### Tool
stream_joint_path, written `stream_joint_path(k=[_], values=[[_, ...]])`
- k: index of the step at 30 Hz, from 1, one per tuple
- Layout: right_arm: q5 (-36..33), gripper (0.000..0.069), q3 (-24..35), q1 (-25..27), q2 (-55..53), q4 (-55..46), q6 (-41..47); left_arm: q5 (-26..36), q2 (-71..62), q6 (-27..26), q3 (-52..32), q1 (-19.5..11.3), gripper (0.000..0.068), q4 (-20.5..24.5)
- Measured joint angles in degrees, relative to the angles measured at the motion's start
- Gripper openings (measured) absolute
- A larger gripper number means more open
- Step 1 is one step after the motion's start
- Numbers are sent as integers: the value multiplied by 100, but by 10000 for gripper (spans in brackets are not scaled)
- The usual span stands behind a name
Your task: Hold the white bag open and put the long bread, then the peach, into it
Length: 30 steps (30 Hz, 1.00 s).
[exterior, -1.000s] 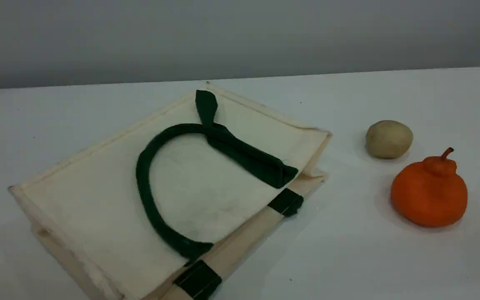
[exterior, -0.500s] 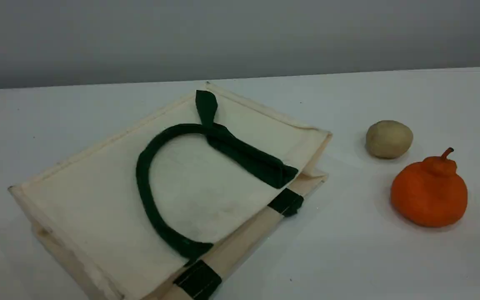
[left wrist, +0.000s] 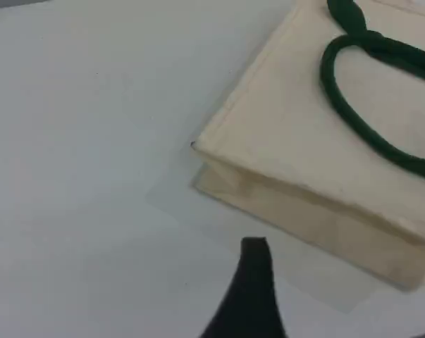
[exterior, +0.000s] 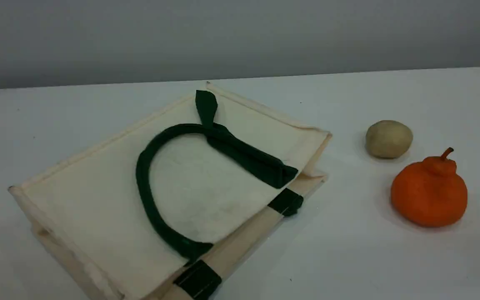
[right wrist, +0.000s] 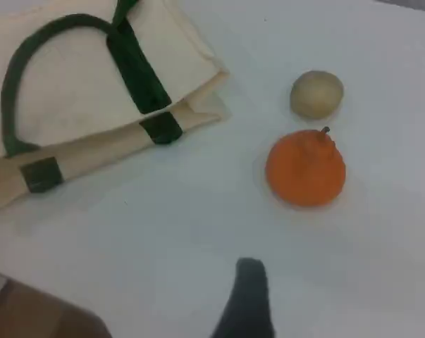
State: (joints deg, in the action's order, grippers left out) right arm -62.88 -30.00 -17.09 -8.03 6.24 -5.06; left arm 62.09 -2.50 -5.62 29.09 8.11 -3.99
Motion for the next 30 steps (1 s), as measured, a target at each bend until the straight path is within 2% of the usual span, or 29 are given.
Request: stream_joint_path(k=[12, 15, 20, 25, 30], values=[[4, 580, 0, 0, 0, 1, 0, 0, 81, -5, 0, -8, 587, -24], [7, 580, 0, 242, 0, 41, 0, 0, 92, -5, 0, -236, 587, -75], [11, 580, 0, 1117, 101, 30, 0, 0, 98, -5, 0, -762, 587, -78], [11, 580, 0, 1823, 407, 24, 0, 0, 114, -5, 0, -1109, 587, -73], [6, 580, 0, 1906, 643, 24, 0, 5, 259, -5, 0, -1209, 587, -62]])
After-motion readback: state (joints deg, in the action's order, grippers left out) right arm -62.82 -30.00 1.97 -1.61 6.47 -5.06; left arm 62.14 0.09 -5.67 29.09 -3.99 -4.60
